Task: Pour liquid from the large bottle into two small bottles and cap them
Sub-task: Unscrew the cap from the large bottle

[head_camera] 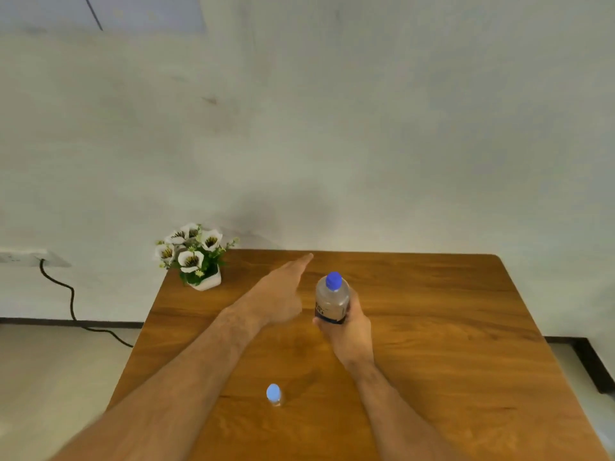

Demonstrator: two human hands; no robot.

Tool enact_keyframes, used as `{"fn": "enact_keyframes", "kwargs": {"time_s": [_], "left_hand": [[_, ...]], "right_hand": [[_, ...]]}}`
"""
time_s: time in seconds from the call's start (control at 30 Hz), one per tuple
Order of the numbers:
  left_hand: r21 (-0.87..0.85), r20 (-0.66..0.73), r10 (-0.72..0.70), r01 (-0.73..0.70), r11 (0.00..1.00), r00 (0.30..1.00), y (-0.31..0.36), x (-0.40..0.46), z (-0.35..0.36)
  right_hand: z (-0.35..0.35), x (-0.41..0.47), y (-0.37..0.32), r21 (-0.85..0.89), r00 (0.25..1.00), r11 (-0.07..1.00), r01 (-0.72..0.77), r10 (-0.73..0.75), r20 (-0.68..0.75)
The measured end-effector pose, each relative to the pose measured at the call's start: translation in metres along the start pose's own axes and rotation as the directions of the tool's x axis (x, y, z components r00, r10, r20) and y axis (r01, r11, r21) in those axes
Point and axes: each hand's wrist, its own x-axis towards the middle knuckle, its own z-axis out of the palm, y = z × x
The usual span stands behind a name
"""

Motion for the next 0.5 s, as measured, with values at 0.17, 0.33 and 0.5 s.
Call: {"fn": "enact_keyframes", "kwargs": {"time_s": [0.17, 0.33, 0.5], "left_hand": [[-0.085, -0.126, 0.031, -0.041, 0.996, 0.992, 0.041, -0.017, -0.047], [-0.129, -0.252, 0.055, -0.090, 0.988, 0.966, 0.075, -0.034, -0.100], [-0.112, -0.362, 0.117, -0.168, 0.979, 0.925, 0.110, -0.056, -0.155]], "right_hand": [[-0.023, 0.019, -0.075, -0.014, 0.991, 0.992, 0.125, -0.126, -0.047], [-0.049, 0.030, -0.157, 0.021, 0.955, 0.957, 0.290, -0.288, -0.066], [-0.079, 0.026, -0.243, 0.067, 0.890, 0.887, 0.456, -0.452, -0.066]]}}
